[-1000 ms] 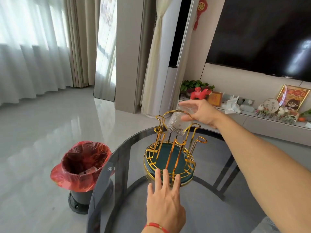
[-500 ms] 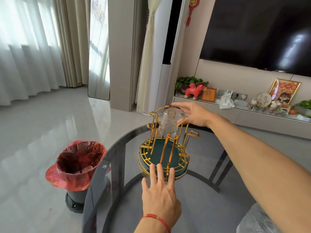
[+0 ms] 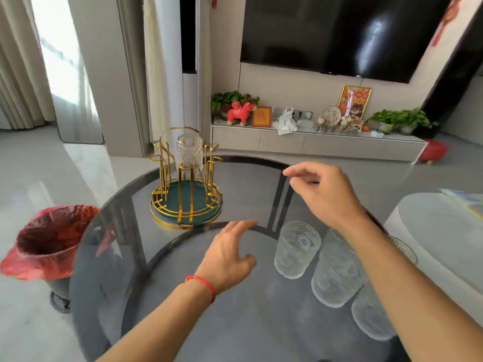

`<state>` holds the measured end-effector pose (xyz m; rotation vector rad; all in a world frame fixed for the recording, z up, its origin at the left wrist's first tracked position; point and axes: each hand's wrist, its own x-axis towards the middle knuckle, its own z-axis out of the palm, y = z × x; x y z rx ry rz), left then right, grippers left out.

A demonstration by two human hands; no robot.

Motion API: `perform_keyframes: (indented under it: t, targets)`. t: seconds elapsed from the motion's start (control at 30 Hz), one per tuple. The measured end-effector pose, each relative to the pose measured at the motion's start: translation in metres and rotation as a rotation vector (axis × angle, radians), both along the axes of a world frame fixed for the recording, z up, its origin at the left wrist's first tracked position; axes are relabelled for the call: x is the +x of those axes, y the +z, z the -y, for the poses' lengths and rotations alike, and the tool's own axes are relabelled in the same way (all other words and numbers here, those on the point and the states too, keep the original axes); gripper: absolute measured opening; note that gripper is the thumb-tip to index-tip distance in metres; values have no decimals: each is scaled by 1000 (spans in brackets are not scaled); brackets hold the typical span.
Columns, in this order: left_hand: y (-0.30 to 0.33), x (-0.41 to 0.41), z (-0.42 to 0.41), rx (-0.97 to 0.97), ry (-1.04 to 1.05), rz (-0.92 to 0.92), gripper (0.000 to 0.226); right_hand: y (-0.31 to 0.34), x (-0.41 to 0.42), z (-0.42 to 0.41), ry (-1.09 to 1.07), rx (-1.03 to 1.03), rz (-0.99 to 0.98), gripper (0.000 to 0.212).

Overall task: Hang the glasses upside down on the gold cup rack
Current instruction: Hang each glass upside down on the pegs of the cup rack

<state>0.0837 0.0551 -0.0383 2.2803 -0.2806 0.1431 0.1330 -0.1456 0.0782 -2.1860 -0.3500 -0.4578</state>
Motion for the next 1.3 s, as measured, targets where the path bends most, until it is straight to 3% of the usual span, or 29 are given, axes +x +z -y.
perform_keyframes:
  t: [0.1, 0.2, 0.47, 0.57, 0.77, 0.87, 0.97, 1.07, 1.17, 1.23, 1.3]
  targets:
    - [-2, -7, 32, -120, -122, -98, 94, -20, -47, 17, -76, 201, 99, 26]
    - [-4, -5, 57, -176, -127, -107, 106, -37, -67, 26, -104, 207, 82, 26]
    - [1, 17, 60, -137, -52, -101, 103, -54, -61, 25, -163, 207, 45, 23]
    - [8, 14, 35, -236, 55, -93, 101, -55, -62, 26, -148, 191, 34, 20]
    - [28, 0, -7, -696, 271, -155, 81, -65, -66, -3, 113, 243, -279, 14]
    - [33, -6, -13, -857, 282, -219, 88, -74, -64, -28, 98, 215, -445, 35]
    - [31, -10, -16, -976, 247, -259, 92, -79, -59, -46, 144, 506, -655, 36]
    - [28, -10, -19, -1030, 225, -287, 90, -82, -51, -51, 256, 764, -738, 36]
    - [29, -2, -33, -935, 197, -286, 70, -85, -42, -50, 285, 884, -742, 45]
    - [23, 4, -46, -682, 238, -195, 55, -84, -33, -50, 222, 934, -709, 52]
    - [9, 12, -60, -308, 335, -2, 45, -80, -25, -51, 161, 938, -624, 53]
